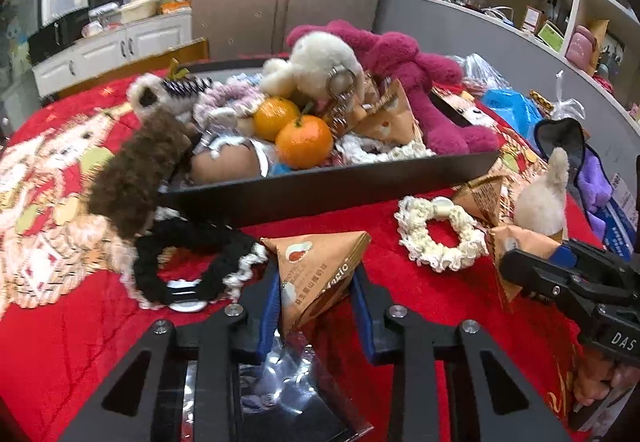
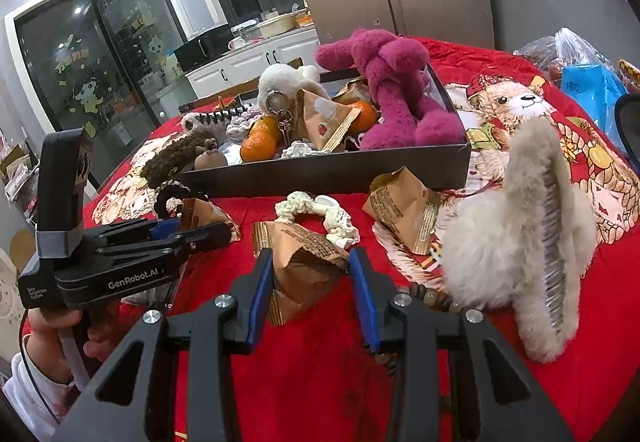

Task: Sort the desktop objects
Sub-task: 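Carry the tan pyramid packet and brown paper packet over the black tray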

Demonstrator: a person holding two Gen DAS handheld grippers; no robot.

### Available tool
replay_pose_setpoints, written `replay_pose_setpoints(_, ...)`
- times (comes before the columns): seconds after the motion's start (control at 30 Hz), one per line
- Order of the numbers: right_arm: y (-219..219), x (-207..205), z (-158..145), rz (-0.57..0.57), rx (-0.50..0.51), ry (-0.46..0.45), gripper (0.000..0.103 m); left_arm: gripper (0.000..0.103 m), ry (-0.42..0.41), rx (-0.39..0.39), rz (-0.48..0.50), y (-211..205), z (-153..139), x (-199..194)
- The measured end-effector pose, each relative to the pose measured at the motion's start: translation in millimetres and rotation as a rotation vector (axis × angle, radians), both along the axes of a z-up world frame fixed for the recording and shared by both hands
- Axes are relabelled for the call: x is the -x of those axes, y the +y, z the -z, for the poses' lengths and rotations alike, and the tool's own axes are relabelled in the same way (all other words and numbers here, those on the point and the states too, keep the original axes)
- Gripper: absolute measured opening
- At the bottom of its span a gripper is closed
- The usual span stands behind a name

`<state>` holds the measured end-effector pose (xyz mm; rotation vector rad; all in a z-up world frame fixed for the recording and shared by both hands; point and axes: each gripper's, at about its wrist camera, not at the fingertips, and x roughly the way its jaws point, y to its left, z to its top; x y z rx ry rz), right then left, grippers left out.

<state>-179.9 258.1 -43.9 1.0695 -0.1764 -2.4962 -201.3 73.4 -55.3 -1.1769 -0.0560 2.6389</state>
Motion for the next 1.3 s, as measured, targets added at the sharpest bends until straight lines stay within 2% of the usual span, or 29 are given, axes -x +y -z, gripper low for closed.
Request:
replay_pose_setpoints(0.13,-1,-1,-2,-0.003,-0.005,0.012,0.039,0.032,0.064,-0.019,-0.006,-3,-11,-12)
replay_pose_setpoints(0.3,-6,-7,-6,-0.011,-0.023,0.048,0.039,0.032,0.140,0.032,-0.039,-2,-22,-37)
replay_pose_setpoints(0.57,-16,-12,-6,-0.034,-0.061,0.075,0.039,0.032,0.120,0.029,-0.048,-1,-16,-38)
replay_pose_setpoints(0.87,-11,-12,-8,-0.016,-0.052,0.083,0.039,0.032,0.120,0.040,-0.045,1,-15,-39)
replay_pose_setpoints(1.0,-9,-13,-12,-0.006,-0.042,0.105,0.039,0.032,0.139,0.046,-0.055,1,-19,-41)
replay_pose_setpoints(1.13,-12,-16,-18,0.006,-0.061,0.148,0.039,0.032,0.170,0.085,-0.071,5,-25,-43)
replay_pose_setpoints(1.3,-18,-27,-34,0.038,-0.054,0.212,0.039,0.033,0.237,0.037,-0.069,6,-47,-55)
